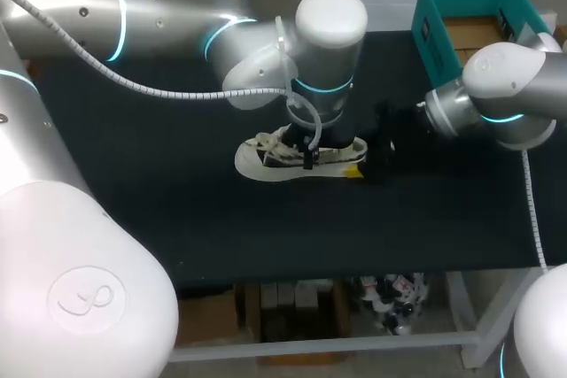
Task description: Open the shoe tongue, take the insole out of the shoe, put the insole back into the shoe, and pack the shoe into the shoebox
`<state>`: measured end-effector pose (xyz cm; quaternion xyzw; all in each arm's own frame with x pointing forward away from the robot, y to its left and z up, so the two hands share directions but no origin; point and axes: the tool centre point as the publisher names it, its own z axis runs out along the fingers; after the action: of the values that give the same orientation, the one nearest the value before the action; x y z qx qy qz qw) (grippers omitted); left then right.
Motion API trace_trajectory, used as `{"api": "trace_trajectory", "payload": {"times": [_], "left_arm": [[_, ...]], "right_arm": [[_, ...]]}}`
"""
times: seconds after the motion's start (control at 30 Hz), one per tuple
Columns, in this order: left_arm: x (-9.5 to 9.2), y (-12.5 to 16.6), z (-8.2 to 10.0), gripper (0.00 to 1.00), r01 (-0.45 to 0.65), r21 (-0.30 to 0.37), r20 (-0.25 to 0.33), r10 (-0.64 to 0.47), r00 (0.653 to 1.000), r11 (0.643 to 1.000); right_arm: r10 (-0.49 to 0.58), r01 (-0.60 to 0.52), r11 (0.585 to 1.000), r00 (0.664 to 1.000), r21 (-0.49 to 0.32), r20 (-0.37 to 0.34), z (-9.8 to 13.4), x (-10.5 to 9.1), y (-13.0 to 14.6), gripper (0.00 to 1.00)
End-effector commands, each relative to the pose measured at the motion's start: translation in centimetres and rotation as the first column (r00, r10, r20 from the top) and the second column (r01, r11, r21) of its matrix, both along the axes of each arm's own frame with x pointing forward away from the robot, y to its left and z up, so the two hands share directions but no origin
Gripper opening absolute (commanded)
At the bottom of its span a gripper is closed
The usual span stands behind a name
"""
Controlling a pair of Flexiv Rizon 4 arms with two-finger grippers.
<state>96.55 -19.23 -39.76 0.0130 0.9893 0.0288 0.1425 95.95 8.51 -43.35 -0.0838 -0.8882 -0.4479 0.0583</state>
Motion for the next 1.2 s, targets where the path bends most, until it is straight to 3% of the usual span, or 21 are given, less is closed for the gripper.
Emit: {"api": "trace_trajectory", "payload": {"times": [0.03,0.37,0.57,1.03,1.2], "left_arm": [[1.8,0.6,-3.4,0.00,0.010,-0.034,0.018,-0.010,1.000,0.999],[1.6,-0.2,-0.7,0.00,0.030,-0.067,0.065,-0.025,0.998,0.997],[2.4,-0.8,0.8,0.00,0.025,-0.089,0.059,-0.020,0.998,0.996],[3.0,-2.1,3.4,0.00,0.041,-0.174,0.008,-0.041,0.999,0.984],[2.3,-2.4,4.6,0.00,0.081,-0.253,-0.034,-0.093,0.995,0.964]], "right_arm": [[0.008,-0.008,1.000,1.000,0.003,-0.006,-1.4,-0.3,0.3,0.00],[0.008,-0.008,1.000,1.000,0.003,-0.006,-1.4,-0.3,0.3,0.00],[0.008,-0.008,1.000,1.000,0.003,-0.006,-1.4,-0.3,0.3,0.00],[0.008,-0.008,1.000,1.000,0.003,-0.006,-1.4,-0.3,0.3,0.00],[0.008,-0.008,1.000,1.000,0.003,-0.006,-1.4,-0.3,0.3,0.00]]}}
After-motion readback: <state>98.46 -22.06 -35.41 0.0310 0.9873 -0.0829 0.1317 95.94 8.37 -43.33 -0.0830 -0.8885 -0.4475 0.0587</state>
